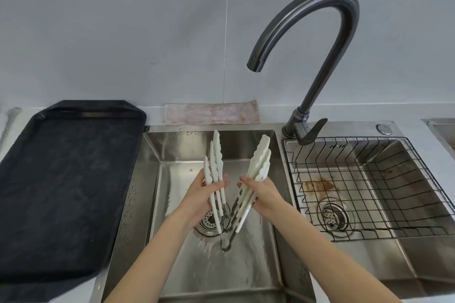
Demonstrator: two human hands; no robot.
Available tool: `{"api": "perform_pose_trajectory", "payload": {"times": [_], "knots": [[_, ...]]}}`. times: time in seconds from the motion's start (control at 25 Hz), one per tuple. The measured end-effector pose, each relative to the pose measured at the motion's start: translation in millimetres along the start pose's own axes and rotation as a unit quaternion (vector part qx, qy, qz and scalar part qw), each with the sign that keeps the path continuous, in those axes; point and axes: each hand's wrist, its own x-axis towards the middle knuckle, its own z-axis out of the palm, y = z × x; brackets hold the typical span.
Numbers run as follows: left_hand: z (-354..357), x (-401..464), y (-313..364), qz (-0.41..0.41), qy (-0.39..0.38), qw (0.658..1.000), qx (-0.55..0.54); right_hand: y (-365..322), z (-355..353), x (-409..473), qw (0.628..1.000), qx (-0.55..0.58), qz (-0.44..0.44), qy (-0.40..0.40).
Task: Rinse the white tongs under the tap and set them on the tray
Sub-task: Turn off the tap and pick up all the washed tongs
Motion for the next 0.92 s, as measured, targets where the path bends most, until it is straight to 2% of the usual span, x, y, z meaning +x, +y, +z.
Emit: {"api": "perform_pose_trajectory", "payload": {"times": [0.24,0.48,0.92], "knots": [[-1.4,-0.2,3.3,0.03,0.022,0.997,0.067,-4.4,5.6,-5.2,0.998,-0.052,-0.02,-0.002],[-14.0,-5.5,10.9,0.048,0.038,0.998,0.014,-14.1,22.5,-12.9,0.988,-0.138,-0.062,-0.028],[-94.8,-40.7,79.8,0.125,0.075,0.988,0.04,-25.8,121.9,-21.9,0.981,-0.131,-0.047,-0.134]]}}
